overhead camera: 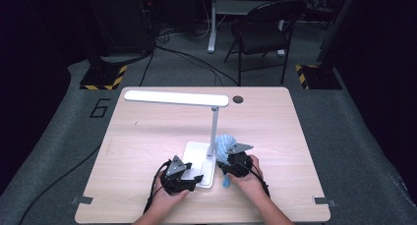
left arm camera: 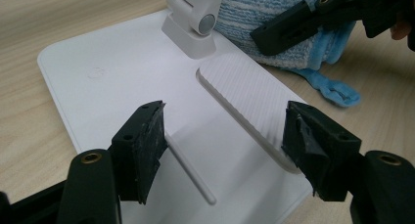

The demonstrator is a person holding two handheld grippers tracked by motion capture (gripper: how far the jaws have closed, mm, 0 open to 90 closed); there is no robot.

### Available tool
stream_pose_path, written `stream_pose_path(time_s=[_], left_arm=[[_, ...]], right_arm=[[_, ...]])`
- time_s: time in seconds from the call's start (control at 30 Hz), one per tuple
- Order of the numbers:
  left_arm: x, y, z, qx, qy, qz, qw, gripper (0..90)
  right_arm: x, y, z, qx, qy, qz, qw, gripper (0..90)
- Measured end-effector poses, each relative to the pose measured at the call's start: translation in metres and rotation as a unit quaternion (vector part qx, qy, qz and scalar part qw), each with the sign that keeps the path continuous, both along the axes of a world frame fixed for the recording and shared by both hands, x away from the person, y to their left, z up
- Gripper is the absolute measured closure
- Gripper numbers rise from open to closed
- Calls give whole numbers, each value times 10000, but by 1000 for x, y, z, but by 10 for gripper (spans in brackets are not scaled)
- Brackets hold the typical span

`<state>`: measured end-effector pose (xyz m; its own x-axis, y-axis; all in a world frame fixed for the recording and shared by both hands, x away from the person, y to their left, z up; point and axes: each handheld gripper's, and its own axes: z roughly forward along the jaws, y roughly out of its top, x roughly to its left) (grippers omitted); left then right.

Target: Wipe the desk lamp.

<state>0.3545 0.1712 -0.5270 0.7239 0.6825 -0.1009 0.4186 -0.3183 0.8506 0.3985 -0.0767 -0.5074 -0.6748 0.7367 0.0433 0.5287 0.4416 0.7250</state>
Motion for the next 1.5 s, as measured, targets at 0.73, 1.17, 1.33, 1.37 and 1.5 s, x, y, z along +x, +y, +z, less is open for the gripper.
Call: stream_pose_path(time_s=[0.73,1.17,1.33,1.37,1.5], left_arm=[[0,0,0,36,-3,-22,10000,321],[0,0,0,-7,5,3,10000,321],[0,0,0,-8,4,3,10000,321],[0,0,0,-9,4,4,10000,321],[0,0,0,-10,6,4,10000,321]], right_arm=[[-10,-5,9,-81,-242,-207,9995,409],[-12,-12,11,103,-274,-342,9990,421],[-17,-9,12,44,-293,-170,9994,530],[-17,-8,11,27,-267,-139,9995,557],[-16,-5,8,-21,-225,-29,9997,609]])
